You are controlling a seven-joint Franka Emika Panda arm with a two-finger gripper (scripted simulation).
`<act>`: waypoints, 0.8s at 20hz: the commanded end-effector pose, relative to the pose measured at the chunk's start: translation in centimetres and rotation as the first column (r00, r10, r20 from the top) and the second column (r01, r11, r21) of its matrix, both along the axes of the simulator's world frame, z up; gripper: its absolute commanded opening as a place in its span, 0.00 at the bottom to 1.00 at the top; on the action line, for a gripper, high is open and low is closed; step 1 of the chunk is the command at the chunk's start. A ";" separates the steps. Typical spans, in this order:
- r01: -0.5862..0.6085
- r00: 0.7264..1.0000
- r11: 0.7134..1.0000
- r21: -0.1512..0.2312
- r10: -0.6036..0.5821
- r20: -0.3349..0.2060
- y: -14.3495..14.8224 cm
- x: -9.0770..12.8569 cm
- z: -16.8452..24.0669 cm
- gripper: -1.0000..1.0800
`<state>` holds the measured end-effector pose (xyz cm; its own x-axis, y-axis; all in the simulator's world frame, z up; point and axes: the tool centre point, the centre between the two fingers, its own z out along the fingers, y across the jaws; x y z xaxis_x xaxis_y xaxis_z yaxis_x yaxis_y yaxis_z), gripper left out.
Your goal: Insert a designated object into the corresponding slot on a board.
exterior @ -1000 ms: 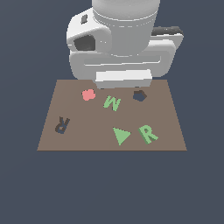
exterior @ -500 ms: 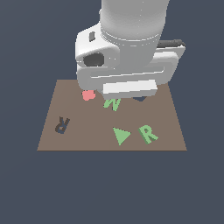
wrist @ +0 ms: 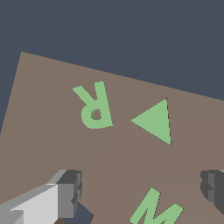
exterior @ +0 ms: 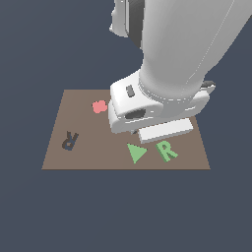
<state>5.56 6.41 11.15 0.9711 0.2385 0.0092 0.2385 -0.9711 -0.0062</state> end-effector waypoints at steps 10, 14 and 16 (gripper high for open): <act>-0.164 0.986 0.986 -0.006 0.164 -0.006 4.5 3.4 -5.0 0.96; -0.190 0.982 0.982 -0.008 0.190 -0.007 5.2 3.9 -5.8 0.96; -0.198 0.980 0.980 -0.008 0.198 -0.007 5.5 4.0 -6.0 0.96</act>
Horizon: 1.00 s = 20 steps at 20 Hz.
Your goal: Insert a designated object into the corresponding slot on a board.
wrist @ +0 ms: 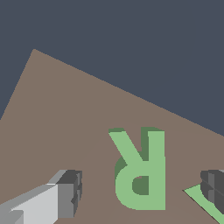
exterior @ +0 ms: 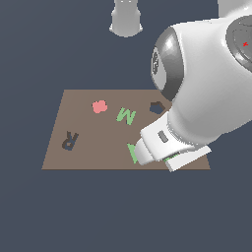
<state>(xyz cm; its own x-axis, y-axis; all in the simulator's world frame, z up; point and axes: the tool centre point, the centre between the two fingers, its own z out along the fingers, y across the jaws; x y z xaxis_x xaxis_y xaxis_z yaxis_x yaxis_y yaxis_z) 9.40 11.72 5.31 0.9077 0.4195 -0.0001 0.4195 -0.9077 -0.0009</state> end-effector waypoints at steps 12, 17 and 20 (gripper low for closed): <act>-0.013 1.000 1.000 -0.001 0.013 0.000 0.4 0.3 -2.0 0.96; -0.013 1.000 1.000 -0.001 0.013 0.000 0.3 0.3 -2.3 0.00; -0.013 1.000 1.000 -0.001 0.013 0.000 0.3 0.3 -2.3 0.00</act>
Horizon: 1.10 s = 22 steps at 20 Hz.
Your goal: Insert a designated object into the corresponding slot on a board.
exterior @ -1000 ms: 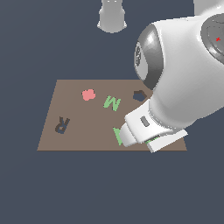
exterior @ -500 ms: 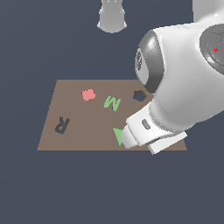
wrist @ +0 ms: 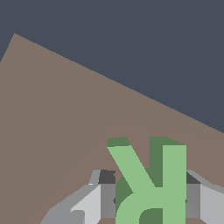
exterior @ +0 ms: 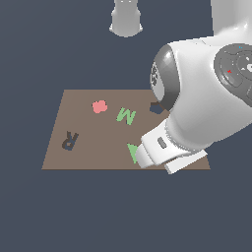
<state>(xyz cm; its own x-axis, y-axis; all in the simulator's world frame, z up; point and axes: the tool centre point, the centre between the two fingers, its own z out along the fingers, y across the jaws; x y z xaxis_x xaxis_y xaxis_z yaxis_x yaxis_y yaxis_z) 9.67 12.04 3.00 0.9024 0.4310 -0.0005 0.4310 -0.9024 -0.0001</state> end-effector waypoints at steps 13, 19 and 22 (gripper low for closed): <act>-0.024 1.000 1.000 0.000 0.024 0.000 0.0 -0.4 0.0 0.00; -0.097 0.995 0.995 0.000 0.097 0.001 -0.3 -1.5 0.0 0.00; -0.152 0.988 0.988 0.000 0.152 0.001 -0.6 -2.4 0.1 0.00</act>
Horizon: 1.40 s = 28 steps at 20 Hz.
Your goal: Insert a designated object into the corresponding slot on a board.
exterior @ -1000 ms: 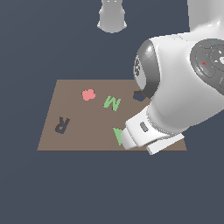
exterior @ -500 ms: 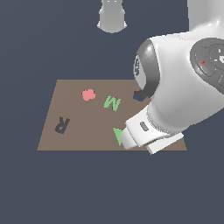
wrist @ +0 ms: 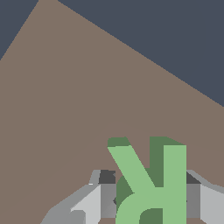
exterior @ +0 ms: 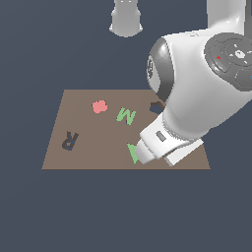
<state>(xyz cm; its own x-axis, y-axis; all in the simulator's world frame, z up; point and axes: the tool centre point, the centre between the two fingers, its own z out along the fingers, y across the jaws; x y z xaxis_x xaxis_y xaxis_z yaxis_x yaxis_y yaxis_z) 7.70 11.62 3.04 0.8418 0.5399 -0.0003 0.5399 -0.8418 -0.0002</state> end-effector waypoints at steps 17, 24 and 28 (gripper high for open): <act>-0.519 0.855 0.855 0.000 0.519 0.001 -4.7 -7.3 0.3 0.00; -0.707 0.707 0.707 0.000 0.707 0.001 -8.0 -9.5 0.4 0.00; -0.793 0.609 0.609 -0.001 0.793 0.001 -9.9 -10.3 0.4 0.00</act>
